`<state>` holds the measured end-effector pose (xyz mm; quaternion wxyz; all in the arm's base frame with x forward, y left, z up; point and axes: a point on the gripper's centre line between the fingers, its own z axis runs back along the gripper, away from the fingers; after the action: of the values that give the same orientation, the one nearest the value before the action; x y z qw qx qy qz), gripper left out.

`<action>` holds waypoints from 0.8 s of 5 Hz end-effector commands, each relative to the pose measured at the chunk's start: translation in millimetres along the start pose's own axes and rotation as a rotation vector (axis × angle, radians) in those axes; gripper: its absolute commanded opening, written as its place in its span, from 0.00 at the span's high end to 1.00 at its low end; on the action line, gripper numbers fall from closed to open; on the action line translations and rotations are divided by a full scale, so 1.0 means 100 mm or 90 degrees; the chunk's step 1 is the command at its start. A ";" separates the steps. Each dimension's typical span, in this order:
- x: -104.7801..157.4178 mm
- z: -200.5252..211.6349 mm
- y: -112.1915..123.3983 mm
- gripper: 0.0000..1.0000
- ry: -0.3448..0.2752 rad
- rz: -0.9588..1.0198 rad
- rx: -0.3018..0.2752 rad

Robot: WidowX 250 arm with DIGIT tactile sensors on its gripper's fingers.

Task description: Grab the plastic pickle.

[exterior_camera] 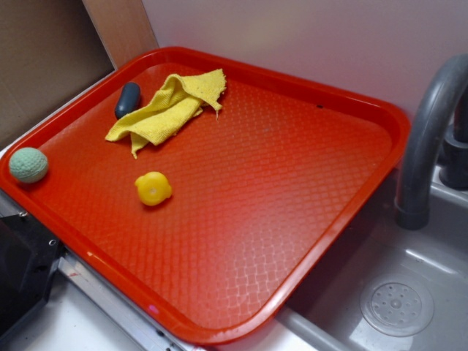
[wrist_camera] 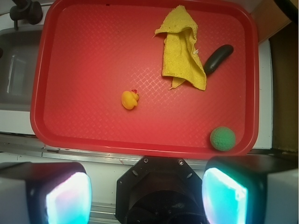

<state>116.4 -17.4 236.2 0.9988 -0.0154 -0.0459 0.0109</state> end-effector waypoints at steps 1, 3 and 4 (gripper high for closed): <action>0.00 0.00 0.00 0.00 0.000 0.000 0.000; 0.31 -0.35 0.27 0.00 -0.040 0.282 0.005; 0.46 -0.55 0.50 0.00 -0.064 0.361 0.024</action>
<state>166.4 27.5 177.0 0.9565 -0.0071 -0.0787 0.2810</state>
